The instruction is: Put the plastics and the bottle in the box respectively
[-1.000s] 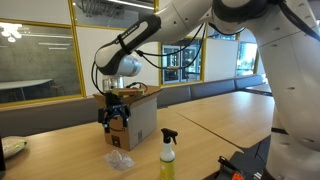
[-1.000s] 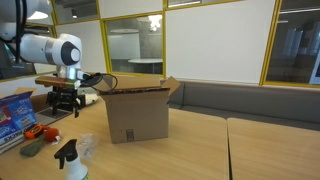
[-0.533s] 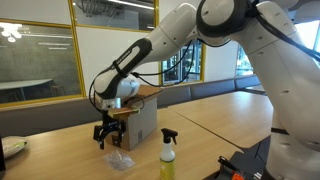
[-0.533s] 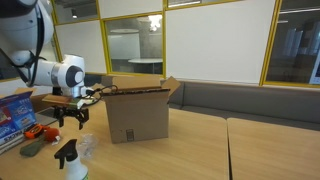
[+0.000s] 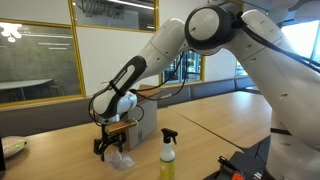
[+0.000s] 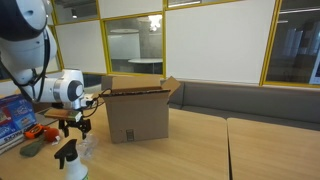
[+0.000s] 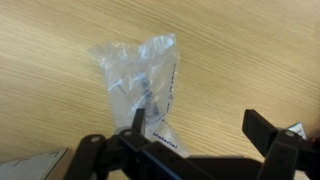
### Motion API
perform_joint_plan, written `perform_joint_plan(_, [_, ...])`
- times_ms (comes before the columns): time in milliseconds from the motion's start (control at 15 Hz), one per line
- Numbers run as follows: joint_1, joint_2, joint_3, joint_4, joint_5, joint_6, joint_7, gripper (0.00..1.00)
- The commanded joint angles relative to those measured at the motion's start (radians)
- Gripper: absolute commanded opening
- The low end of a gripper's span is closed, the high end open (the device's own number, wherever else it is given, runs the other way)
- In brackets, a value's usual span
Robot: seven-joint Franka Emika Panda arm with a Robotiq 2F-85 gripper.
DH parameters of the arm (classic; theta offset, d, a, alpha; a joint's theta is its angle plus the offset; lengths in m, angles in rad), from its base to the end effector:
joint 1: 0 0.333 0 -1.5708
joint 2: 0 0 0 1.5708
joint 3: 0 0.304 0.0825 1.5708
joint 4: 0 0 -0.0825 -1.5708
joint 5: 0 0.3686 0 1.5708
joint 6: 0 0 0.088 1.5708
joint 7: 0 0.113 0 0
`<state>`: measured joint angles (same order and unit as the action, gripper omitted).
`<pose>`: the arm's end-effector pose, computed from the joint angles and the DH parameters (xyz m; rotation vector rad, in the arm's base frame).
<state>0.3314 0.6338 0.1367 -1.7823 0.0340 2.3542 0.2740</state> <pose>0.5683 0.2820 0.1932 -3.0532 -0.2224 0.1397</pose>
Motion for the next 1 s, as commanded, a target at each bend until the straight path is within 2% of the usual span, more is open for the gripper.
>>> perform_joint_plan(0, [0.059,0.041,-0.063,0.024,-0.071,0.052,0.109,1.0])
perform_joint_plan(333, [0.094,0.068,-0.12,0.022,-0.13,0.062,0.203,1.0])
perform_joint_plan(667, [0.093,0.085,-0.134,0.021,-0.132,0.054,0.233,1.0])
perform_joint_plan(733, [0.093,0.087,-0.135,0.019,-0.132,0.053,0.236,0.83])
perform_joint_plan(933, [0.093,0.088,-0.138,0.012,-0.13,0.052,0.248,0.58])
